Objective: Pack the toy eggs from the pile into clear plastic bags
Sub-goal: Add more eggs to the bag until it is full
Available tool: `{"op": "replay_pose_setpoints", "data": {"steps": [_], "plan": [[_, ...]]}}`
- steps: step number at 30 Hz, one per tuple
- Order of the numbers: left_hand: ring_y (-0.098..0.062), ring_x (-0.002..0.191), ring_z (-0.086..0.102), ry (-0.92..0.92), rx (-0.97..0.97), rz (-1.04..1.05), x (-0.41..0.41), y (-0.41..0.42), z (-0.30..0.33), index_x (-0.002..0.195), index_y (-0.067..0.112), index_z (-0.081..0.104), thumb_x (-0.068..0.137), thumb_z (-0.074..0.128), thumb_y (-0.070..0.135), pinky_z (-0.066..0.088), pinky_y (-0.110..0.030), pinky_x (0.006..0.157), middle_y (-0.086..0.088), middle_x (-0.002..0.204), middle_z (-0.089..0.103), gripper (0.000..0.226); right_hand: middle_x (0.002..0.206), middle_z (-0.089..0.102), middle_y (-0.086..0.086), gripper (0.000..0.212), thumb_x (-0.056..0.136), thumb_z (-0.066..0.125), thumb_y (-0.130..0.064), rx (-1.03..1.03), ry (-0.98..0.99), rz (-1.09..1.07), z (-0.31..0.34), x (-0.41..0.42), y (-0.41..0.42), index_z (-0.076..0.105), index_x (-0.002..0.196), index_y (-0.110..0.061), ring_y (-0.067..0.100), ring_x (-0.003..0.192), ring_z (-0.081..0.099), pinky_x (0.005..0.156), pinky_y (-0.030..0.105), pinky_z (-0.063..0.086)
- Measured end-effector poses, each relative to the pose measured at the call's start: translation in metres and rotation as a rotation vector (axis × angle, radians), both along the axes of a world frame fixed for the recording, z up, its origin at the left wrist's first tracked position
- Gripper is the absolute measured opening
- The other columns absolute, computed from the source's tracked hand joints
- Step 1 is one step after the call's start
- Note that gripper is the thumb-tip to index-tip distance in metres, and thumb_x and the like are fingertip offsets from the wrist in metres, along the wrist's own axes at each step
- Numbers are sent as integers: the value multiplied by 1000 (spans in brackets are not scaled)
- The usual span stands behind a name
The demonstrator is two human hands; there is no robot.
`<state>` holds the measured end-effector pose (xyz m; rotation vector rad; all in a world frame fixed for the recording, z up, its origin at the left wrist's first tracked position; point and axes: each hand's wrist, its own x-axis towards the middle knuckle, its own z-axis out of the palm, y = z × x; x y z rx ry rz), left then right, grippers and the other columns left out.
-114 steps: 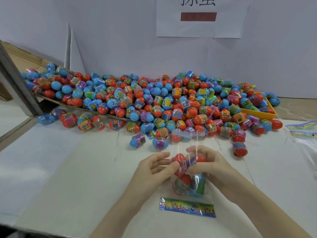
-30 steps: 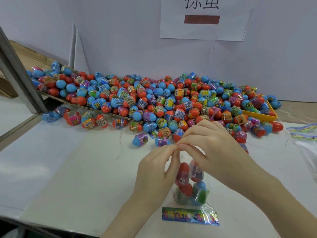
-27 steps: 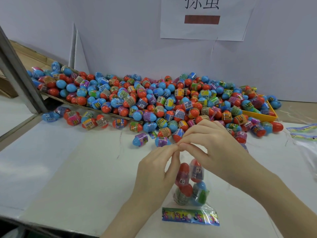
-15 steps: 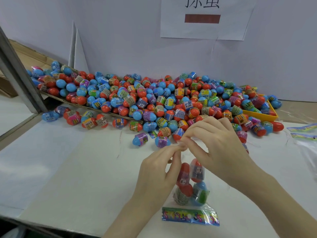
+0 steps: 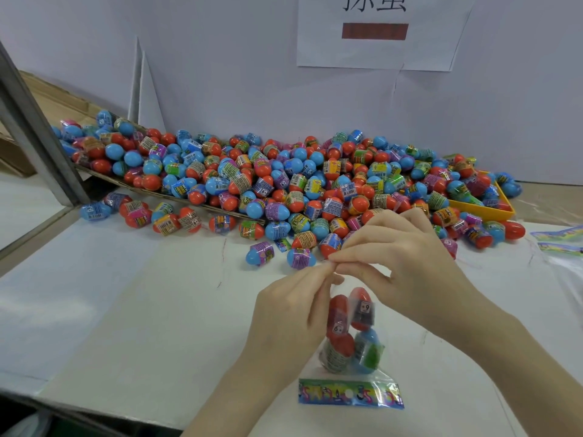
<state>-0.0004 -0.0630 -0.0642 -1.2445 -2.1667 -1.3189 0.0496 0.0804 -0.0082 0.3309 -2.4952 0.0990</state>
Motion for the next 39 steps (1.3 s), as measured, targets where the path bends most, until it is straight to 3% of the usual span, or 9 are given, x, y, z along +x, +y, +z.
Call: {"op": "replay_pose_setpoints", "data": {"steps": [5,9,12,16,21,26,32,36,39], "plan": [[-13,64,67,23,-28,24,-1,0,-2,94,3,69,88,46,13,54,-27,58,0,79,72,26,71,68,-11,21,81,55,-32,106,-105,39,12,1,1,75,76,-25,16,67,60,68,29,28],[-13,56,64,60,-32,61,-3,1,-2,85,4,70,83,46,11,49,-20,54,0,69,70,25,67,64,-8,37,87,38,-23,417,-50,-14,10,3,-4,71,70,-23,16,68,59,71,32,36],[-12,52,59,73,-28,69,-3,0,-2,82,5,69,82,44,12,43,-16,52,1,64,67,26,63,59,-6,33,85,42,-10,624,48,-26,5,5,-7,67,65,-19,15,66,55,67,29,42],[-16,51,58,68,-16,84,-3,1,-4,81,5,68,84,45,10,47,-28,48,-1,63,65,24,55,53,-4,28,83,54,-6,706,196,17,3,1,-7,62,58,-15,15,57,48,61,27,42],[-11,51,54,56,-4,78,-3,2,-3,82,5,68,84,42,12,44,-23,49,1,62,64,28,57,54,-2,24,83,61,-9,698,246,11,-2,2,-4,62,59,-14,16,58,50,62,29,42],[-13,53,58,50,-11,67,-2,1,-4,88,5,69,86,41,14,47,-25,50,1,65,66,29,55,53,-1,25,82,63,-8,613,294,-2,-5,-1,-2,60,58,-12,18,54,47,64,29,31],[-13,55,62,39,7,83,-1,1,-4,93,3,70,81,56,2,50,-27,51,0,68,69,19,57,61,-2,26,83,56,-11,347,308,-28,-10,-6,-1,64,58,-14,18,54,54,65,31,35],[-11,58,63,7,28,63,0,2,-4,97,4,70,85,53,7,50,-22,54,1,71,70,21,58,64,-2,23,80,56,-14,178,304,-43,-11,-8,-1,67,59,-13,18,55,57,66,31,34],[-10,60,63,-16,49,48,0,2,-4,99,7,69,87,46,15,51,-26,54,3,72,69,27,60,64,-2,23,80,55,-15,114,297,-52,-12,-10,-2,66,60,-13,18,55,58,66,30,33]]}}
